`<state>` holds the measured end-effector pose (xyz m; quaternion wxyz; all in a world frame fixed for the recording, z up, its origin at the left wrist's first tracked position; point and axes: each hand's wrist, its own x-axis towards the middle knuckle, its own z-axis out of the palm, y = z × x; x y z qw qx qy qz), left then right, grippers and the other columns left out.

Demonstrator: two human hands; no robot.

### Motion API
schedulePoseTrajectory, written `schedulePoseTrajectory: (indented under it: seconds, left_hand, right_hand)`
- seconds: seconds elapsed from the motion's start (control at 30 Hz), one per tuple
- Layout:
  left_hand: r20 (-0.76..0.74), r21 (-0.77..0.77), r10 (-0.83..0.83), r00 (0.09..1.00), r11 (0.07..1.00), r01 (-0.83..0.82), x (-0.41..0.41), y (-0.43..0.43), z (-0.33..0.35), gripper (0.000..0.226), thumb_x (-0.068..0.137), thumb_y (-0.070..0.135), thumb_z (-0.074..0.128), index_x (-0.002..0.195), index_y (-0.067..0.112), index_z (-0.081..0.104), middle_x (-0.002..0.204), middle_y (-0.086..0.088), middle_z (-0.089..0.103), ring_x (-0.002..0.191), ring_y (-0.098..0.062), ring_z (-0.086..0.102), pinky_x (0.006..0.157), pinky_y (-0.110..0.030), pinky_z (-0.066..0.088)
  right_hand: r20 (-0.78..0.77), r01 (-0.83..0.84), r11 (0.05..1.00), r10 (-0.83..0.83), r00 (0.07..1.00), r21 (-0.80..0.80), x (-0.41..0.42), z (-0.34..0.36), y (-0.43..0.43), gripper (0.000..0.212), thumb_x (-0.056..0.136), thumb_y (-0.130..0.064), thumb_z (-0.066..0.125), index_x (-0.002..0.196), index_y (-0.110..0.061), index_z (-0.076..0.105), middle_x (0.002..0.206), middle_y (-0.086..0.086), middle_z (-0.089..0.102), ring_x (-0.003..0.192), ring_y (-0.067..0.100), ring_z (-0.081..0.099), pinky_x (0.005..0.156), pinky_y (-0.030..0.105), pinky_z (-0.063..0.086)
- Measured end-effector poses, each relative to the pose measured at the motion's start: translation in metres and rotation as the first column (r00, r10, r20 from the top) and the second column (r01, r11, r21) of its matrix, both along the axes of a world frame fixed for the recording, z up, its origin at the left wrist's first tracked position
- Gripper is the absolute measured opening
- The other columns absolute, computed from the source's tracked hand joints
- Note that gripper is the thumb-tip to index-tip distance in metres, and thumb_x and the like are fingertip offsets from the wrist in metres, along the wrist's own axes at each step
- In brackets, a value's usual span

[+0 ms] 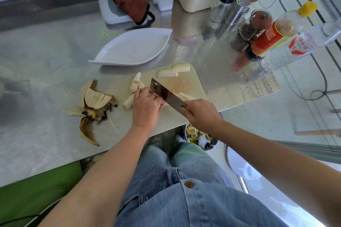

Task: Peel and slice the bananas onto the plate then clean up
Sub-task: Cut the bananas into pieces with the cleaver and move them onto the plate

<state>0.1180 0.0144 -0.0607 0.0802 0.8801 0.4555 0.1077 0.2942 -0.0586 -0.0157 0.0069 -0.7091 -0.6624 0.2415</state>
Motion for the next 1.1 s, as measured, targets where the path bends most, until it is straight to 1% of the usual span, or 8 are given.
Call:
schedulePoseTrajectory:
  seconds: [0.23,0.37,0.53,0.77,0.9,0.97,1.03,1.1]
  left_hand:
    - [-0.005,0.009,-0.010,1.000,1.000,0.010,0.000,0.000,0.000,0.010,0.070,0.022,0.083,0.071,0.020,0.073,0.073,0.004,0.070,0.092,-0.025,0.053,0.086,-0.036,0.030]
    - [-0.011,0.008,-0.011,1.000,1.000,0.012,0.000,0.001,0.000,0.010,0.070,0.022,0.083,0.071,0.020,0.073,0.072,0.004,0.069,0.091,-0.025,0.054,0.085,-0.036,0.030]
    - [-0.007,-0.010,-0.007,1.000,1.000,0.007,0.000,0.001,0.000,0.008,0.071,0.020,0.082,0.070,0.020,0.074,0.071,0.004,0.070,0.091,-0.027,0.056,0.086,-0.037,0.031]
    - [-0.010,-0.012,-0.011,1.000,1.000,0.011,0.000,0.002,0.000,0.010,0.070,0.020,0.082,0.068,0.019,0.072,0.070,0.003,0.069,0.091,-0.027,0.056,0.086,-0.038,0.030]
    - [-0.025,-0.006,-0.008,1.000,1.000,0.007,0.001,0.001,0.001,0.009,0.072,0.023,0.081,0.071,0.020,0.073,0.072,0.003,0.070,0.087,-0.026,0.053,0.082,-0.037,0.031]
    - [-0.030,-0.005,-0.010,1.000,1.000,0.010,0.001,0.001,0.001,0.009,0.072,0.023,0.081,0.071,0.019,0.073,0.073,0.003,0.070,0.086,-0.026,0.053,0.079,-0.036,0.030]
    - [-0.033,0.001,-0.011,0.999,1.000,0.011,0.001,0.001,0.000,0.009,0.073,0.023,0.081,0.071,0.019,0.073,0.073,0.004,0.070,0.085,-0.025,0.052,0.077,-0.035,0.029]
    - [-0.029,0.007,-0.011,1.000,1.000,0.011,0.001,0.001,0.000,0.009,0.073,0.024,0.081,0.071,0.019,0.073,0.072,0.004,0.069,0.084,-0.025,0.052,0.076,-0.035,0.029]
  right_hand:
    - [0.005,-0.003,0.999,0.003,1.000,-0.053,0.001,-0.010,-0.002,0.027,0.098,-0.036,0.041,0.078,-0.020,0.049,0.069,0.000,0.050,0.064,0.023,0.051,0.058,0.029,0.036]
    - [0.001,-0.010,0.999,0.010,1.000,-0.047,0.002,-0.009,-0.002,0.027,0.098,-0.037,0.041,0.077,-0.022,0.046,0.069,0.000,0.050,0.065,0.023,0.051,0.058,0.030,0.038]
    - [-0.014,0.005,1.000,-0.005,1.000,-0.003,0.003,-0.005,-0.003,0.028,0.098,-0.035,0.044,0.074,-0.019,0.043,0.067,0.000,0.048,0.062,0.022,0.047,0.056,0.028,0.031]
    - [-0.009,-0.018,1.000,0.018,1.000,-0.008,0.002,-0.004,-0.001,0.027,0.098,-0.036,0.043,0.076,-0.020,0.044,0.069,0.000,0.049,0.062,0.021,0.048,0.056,0.028,0.033]
    - [0.005,-0.037,0.999,0.037,0.999,-0.005,0.002,-0.003,0.001,0.026,0.099,-0.035,0.041,0.078,-0.021,0.045,0.069,-0.001,0.049,0.062,0.020,0.048,0.053,0.027,0.029]
    - [0.027,-0.046,0.999,0.046,0.999,-0.004,0.001,-0.004,0.001,0.025,0.099,-0.035,0.040,0.079,-0.021,0.047,0.070,-0.001,0.049,0.064,0.021,0.049,0.056,0.027,0.031]
    - [0.057,-0.046,0.999,0.047,0.997,-0.013,0.000,-0.007,0.000,0.027,0.099,-0.035,0.039,0.085,-0.018,0.055,0.073,0.000,0.051,0.065,0.021,0.049,0.058,0.028,0.034]
    - [0.059,-0.027,0.999,0.029,0.998,-0.032,-0.002,-0.011,-0.003,0.028,0.099,-0.036,0.040,0.090,-0.017,0.059,0.074,0.001,0.053,0.065,0.021,0.048,0.059,0.028,0.034]
